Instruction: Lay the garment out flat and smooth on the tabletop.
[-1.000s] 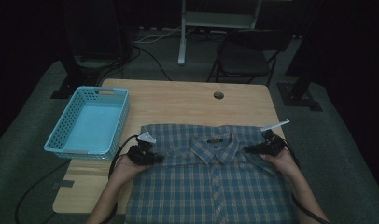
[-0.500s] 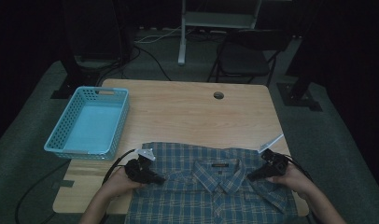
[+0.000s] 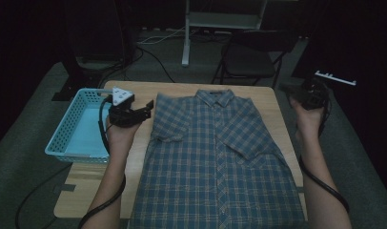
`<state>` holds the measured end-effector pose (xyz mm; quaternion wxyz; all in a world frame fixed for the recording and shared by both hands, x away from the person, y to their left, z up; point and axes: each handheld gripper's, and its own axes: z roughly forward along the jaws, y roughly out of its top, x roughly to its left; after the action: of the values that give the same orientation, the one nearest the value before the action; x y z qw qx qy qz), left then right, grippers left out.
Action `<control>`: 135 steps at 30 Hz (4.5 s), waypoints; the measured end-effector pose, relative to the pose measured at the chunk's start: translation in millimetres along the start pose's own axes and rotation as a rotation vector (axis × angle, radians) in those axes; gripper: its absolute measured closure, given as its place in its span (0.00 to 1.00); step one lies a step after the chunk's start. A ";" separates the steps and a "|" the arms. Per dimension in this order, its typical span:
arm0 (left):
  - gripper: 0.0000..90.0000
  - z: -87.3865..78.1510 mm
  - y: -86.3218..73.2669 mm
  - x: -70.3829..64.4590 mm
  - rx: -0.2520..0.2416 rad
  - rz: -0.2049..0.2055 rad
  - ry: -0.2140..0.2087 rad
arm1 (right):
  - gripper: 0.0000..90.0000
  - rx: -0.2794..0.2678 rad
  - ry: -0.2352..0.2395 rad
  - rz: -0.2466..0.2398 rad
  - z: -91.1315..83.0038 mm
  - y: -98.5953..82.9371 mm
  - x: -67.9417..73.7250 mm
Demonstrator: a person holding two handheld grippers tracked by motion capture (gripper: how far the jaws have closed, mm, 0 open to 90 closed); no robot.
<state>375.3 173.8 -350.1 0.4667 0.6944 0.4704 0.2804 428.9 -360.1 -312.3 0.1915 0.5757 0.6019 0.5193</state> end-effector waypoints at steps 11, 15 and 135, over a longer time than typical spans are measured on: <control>0.32 48.1 -79.9 -26.3 0.212 -0.058 -0.271 | 0.24 0.331 0.077 -0.173 57.6 -136.4 11.1; 0.23 45.2 -108.0 -50.7 0.348 0.059 -0.321 | 0.23 0.378 0.053 -0.284 52.0 -170.5 23.9; 0.00 -36.4 -178.5 -78.0 0.389 0.183 -0.136 | 0.92 0.512 0.176 -0.485 81.5 -162.2 60.8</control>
<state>244.0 138.2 -494.2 0.3275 0.8283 0.4182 0.1780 400.2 -240.1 -458.6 0.1062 0.3986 0.8456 0.3390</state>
